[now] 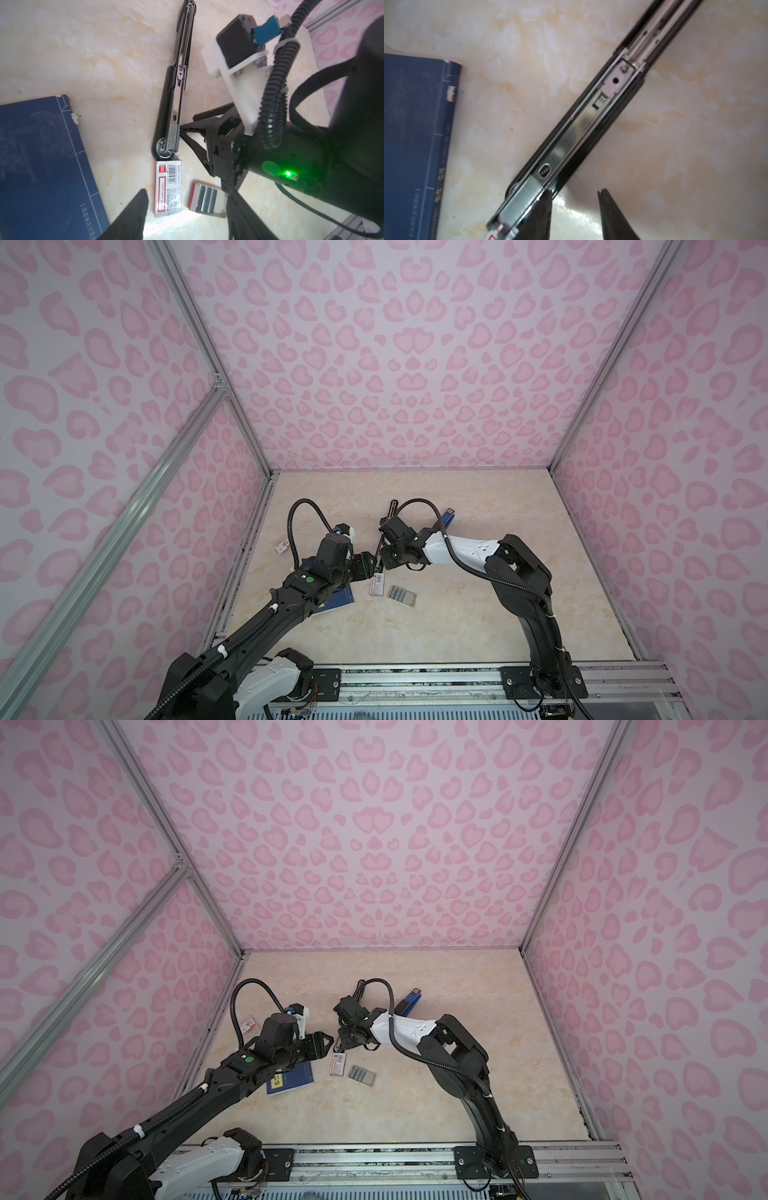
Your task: Load the staples into the stapler
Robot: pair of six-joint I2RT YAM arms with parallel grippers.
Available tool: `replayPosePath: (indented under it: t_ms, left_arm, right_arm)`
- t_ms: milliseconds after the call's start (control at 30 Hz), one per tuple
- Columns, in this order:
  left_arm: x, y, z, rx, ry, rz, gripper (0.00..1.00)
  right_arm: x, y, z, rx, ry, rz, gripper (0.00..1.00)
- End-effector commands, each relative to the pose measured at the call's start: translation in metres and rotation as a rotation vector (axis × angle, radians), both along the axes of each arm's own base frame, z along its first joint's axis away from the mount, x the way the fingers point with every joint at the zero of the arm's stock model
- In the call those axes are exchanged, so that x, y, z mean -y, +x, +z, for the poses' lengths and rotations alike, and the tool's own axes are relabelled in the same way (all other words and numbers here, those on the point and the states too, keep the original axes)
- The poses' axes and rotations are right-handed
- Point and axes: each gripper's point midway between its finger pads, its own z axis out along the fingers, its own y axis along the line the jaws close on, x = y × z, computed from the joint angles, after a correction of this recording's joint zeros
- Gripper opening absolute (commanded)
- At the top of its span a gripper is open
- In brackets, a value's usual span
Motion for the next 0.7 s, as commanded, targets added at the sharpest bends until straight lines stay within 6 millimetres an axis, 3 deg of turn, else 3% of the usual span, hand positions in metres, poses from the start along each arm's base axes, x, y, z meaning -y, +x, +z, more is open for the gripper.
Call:
replayPosePath:
  t_ms: [0,67,433,667]
  left_arm:
    - [-0.013,0.011,0.006,0.027,0.056,0.066,0.76]
    - [-0.014,0.019,0.01,0.041,0.078,0.072,0.79]
    - [0.011,0.076,0.005,0.03,0.181,0.019,0.8]
    - [0.034,0.124,-0.015,0.007,0.246,-0.023,0.8]
  right_arm:
    - [-0.016,0.003,0.014,0.02,0.094,0.037,0.44]
    - [-0.007,0.009,0.023,0.05,0.109,0.024,0.46]
    - [0.082,0.057,0.008,0.053,0.056,-0.161,0.48]
    - [0.109,0.074,-0.002,0.055,0.038,-0.248,0.47]
